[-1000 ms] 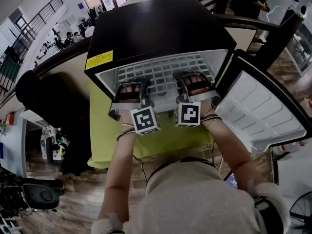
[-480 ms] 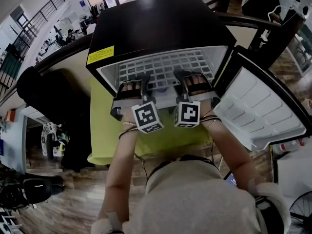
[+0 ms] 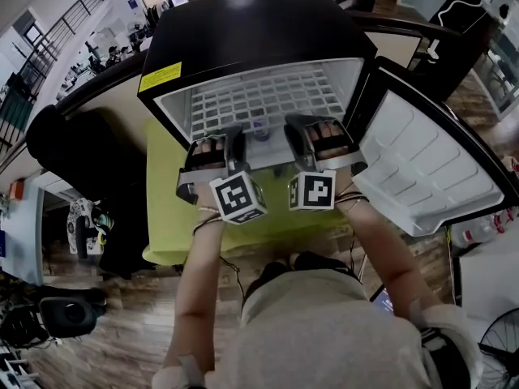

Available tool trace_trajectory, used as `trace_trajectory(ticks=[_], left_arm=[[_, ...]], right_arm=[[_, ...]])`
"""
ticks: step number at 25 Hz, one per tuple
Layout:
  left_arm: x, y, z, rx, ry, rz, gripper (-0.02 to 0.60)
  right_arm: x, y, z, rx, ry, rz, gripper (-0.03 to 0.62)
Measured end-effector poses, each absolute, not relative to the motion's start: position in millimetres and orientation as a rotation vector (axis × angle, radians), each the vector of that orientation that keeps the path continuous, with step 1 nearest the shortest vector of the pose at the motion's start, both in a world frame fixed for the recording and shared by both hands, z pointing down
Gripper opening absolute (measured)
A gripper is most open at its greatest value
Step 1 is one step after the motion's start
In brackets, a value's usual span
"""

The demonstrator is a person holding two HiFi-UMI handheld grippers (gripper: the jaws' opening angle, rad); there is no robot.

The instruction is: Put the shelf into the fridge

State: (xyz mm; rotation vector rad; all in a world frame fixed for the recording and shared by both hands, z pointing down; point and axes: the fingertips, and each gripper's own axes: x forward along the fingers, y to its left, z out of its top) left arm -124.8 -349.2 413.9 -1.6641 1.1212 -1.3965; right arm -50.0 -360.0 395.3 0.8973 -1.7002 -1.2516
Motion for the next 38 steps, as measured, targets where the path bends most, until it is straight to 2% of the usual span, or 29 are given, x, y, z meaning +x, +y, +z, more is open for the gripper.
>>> trace_trajectory(ticks=[8,10,16,21,38], left_arm=[[-127,-342,413,-1.652,1.130,-1.423,0.054],[-129,-343,415,-1.636,1.118,-1.452,0.055],[-135,-350,413,-1.626,1.139,-1.463,0.043],[-134,-351,413,-1.643,1.136,-1.442,0.051],[-139,-374,413,-1.612,1.115,-1.452,0.058]], right_arm=[[-38,-356,402,0.911,-1.681,-1.205,0.113],[-35,-358,404,0.911,-1.667,-1.198,0.087],[-34,-366,403,0.913,-1.646,-1.195,0.093],[-36,-372,405,0.913,-1.637,-1.193,0.040],[-42,-396,406,0.904,-1.670,-1.186,0.046]])
